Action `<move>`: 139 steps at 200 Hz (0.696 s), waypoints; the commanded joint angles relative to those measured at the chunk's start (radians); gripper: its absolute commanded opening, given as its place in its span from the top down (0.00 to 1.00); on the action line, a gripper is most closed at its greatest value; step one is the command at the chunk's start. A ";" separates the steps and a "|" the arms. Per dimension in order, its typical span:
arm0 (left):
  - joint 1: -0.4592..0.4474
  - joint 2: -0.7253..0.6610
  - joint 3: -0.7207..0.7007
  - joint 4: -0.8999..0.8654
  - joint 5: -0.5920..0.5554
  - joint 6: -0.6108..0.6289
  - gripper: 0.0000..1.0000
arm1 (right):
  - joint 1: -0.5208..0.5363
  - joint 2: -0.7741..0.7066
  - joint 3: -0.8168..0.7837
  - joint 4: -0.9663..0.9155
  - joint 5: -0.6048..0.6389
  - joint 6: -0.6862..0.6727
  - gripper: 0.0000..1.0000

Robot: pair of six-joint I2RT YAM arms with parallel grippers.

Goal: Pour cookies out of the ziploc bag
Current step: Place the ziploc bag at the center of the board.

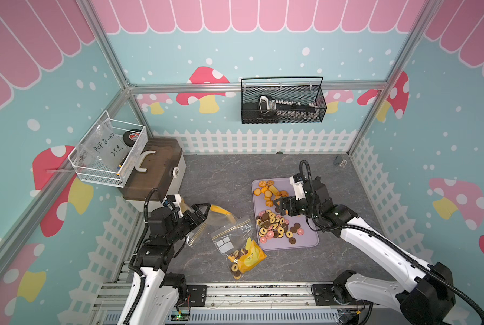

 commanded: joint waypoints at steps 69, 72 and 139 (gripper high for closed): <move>-0.023 -0.148 0.134 -0.415 -0.167 0.050 0.01 | 0.046 0.280 0.106 0.101 -0.267 -0.016 0.02; -0.026 -0.147 0.136 -0.417 -0.166 0.052 0.01 | 0.047 0.282 0.106 0.100 -0.268 -0.015 0.02; -0.088 -0.057 0.166 -0.466 -0.220 0.056 0.01 | 0.079 0.314 0.138 -0.023 -0.353 -0.084 0.02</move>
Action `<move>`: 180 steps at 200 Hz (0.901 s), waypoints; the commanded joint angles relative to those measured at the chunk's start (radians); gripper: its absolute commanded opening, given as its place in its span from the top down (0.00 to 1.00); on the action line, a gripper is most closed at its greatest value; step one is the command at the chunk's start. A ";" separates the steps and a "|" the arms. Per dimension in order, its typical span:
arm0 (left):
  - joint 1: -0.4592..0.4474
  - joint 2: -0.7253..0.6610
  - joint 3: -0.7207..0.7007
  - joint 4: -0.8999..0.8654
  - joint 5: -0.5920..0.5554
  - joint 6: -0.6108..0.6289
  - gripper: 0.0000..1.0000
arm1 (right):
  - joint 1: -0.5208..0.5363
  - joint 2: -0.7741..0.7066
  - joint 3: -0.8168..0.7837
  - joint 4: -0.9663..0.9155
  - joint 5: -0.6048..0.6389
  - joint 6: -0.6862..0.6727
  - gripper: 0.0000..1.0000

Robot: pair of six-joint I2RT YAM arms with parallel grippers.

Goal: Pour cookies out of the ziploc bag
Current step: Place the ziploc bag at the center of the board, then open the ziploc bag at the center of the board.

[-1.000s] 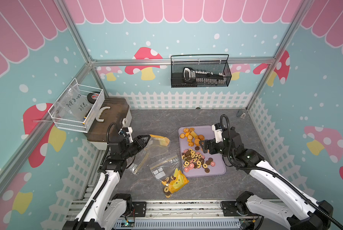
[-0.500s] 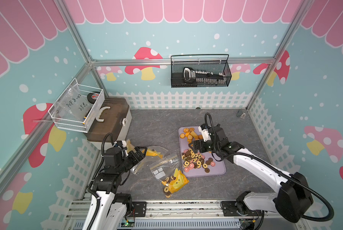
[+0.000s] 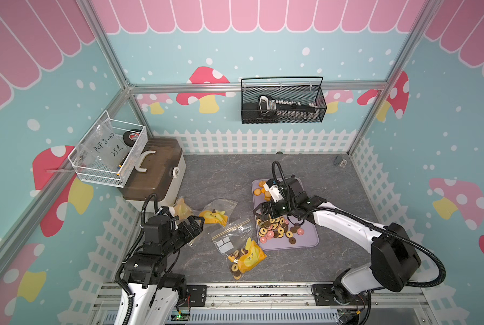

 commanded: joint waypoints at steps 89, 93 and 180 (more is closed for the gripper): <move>-0.206 0.086 0.093 0.008 -0.137 -0.004 0.00 | 0.092 0.168 0.093 -0.087 -0.116 -0.092 0.17; -0.229 0.095 0.104 0.008 -0.157 -0.001 0.01 | 0.095 0.181 0.101 -0.083 -0.112 -0.089 0.17; -0.411 0.285 0.151 0.155 -0.223 0.010 0.01 | 0.105 0.337 0.199 -0.034 -0.176 -0.076 0.65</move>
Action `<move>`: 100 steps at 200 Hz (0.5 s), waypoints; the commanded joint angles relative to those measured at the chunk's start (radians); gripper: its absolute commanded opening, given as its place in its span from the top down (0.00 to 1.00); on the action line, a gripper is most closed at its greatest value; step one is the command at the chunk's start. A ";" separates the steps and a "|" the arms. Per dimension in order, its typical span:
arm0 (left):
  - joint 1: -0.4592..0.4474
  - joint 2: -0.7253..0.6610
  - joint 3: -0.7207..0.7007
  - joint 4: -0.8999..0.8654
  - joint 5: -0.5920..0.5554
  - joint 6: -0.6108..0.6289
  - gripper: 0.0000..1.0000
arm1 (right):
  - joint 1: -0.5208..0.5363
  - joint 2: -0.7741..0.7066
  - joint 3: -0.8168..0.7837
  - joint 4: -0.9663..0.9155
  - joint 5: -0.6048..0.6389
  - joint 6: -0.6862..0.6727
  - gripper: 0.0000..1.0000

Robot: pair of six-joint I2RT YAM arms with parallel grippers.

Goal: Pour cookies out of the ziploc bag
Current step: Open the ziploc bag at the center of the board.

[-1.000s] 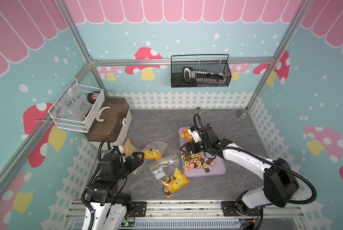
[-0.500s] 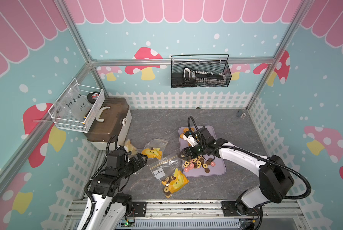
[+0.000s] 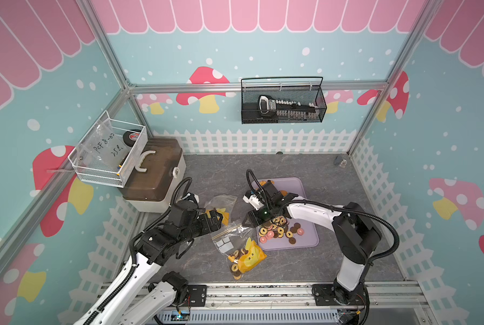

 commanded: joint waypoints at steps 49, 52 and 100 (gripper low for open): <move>-0.025 0.104 -0.048 0.224 -0.023 -0.006 0.00 | 0.020 -0.047 -0.036 0.082 -0.087 0.060 0.99; -0.025 0.107 -0.049 0.228 -0.030 -0.003 0.01 | 0.023 -0.049 -0.039 0.093 -0.092 0.072 1.00; -0.001 0.130 -0.058 0.278 -0.044 0.020 0.00 | 0.062 -0.054 0.021 0.148 -0.116 0.152 1.00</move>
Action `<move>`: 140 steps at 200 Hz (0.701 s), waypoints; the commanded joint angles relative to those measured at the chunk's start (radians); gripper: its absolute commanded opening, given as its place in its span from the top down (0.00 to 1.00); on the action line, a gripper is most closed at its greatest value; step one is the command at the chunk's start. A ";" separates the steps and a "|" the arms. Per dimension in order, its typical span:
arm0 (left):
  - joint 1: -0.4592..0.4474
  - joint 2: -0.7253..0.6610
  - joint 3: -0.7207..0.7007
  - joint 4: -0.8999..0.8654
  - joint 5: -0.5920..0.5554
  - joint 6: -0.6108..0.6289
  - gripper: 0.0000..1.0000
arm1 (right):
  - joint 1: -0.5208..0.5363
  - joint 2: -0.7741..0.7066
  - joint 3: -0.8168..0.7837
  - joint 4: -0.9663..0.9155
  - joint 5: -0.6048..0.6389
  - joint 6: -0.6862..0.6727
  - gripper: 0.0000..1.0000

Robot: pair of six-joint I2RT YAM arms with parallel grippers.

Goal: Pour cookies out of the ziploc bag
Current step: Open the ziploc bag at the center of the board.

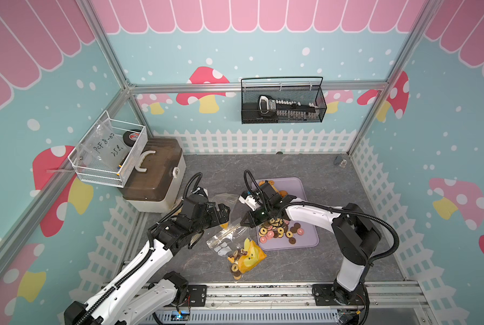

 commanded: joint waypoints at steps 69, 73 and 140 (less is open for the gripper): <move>0.091 -0.011 -0.031 0.061 0.070 0.040 0.01 | 0.007 0.003 0.129 0.047 0.019 0.039 1.00; 0.110 -0.015 -0.034 0.060 0.076 0.040 0.01 | 0.007 0.005 0.131 0.043 0.018 0.037 0.97; 0.176 -0.014 -0.099 0.068 0.137 0.017 0.01 | 0.014 -0.200 0.005 -0.108 0.222 -0.089 0.27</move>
